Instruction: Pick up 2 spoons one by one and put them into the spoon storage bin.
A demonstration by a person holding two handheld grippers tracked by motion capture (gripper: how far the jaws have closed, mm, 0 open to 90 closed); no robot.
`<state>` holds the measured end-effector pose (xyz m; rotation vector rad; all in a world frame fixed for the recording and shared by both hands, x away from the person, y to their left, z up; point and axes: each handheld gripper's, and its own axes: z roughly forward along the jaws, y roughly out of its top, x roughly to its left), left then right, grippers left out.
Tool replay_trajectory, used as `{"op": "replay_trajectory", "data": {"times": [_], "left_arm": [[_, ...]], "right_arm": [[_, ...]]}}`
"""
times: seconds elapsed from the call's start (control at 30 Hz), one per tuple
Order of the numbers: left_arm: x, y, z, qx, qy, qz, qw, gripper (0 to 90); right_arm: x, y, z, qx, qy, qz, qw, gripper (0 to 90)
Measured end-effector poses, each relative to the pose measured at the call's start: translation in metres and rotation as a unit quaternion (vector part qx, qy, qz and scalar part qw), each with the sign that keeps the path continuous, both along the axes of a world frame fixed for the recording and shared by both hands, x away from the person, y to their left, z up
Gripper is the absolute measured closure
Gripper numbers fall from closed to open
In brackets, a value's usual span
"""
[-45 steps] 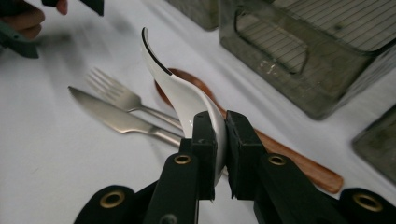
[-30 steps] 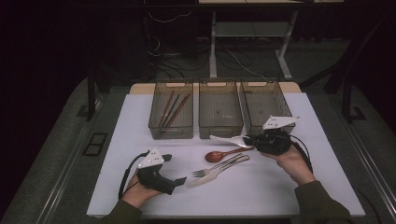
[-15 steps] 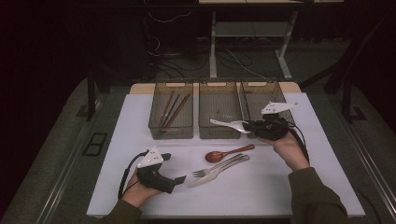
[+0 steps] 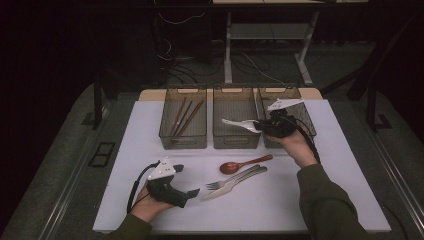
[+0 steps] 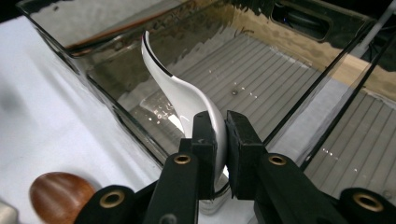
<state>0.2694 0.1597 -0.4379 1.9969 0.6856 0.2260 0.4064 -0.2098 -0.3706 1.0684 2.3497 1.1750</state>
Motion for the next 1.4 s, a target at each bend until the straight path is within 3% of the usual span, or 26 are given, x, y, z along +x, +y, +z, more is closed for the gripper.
{"op": "replay_trajectory", "data": {"times": [0.33, 0.43, 0.63, 0.9, 1.2, 1.4], "left_arm": [[0.000, -0.001, 0.000, 0.000, 0.000, -0.002, 1.0000, 0.0], [0.000, -0.001, 0.000, 0.000, 0.000, -0.002, 1.0000, 0.0], [-0.001, -0.001, 0.000, 0.000, 0.000, -0.003, 1.0000, 0.0], [-0.001, -0.001, 0.000, 0.000, 0.000, -0.001, 1.0000, 0.0], [-0.001, -0.001, 0.000, 0.003, 0.001, -0.002, 1.0000, 0.0], [-0.001, -0.001, 0.000, 0.004, 0.002, -0.001, 1.0000, 0.0]], "right_arm": [[0.014, 0.013, -0.011, -0.017, 0.018, -0.004, 0.9997, 79.6], [0.014, 0.013, -0.011, 0.000, 0.019, -0.010, 0.9998, 67.9], [0.012, 0.008, -0.009, 0.012, 0.020, -0.011, 0.9997, 57.0], [0.000, -0.002, -0.001, 0.042, 0.016, 0.001, 0.9990, 46.8], [-0.026, -0.007, -0.003, 0.040, -0.002, 0.032, 0.9987, 44.1], [-0.038, -0.003, -0.006, 0.044, -0.002, 0.052, 0.9977, 43.5]]}}
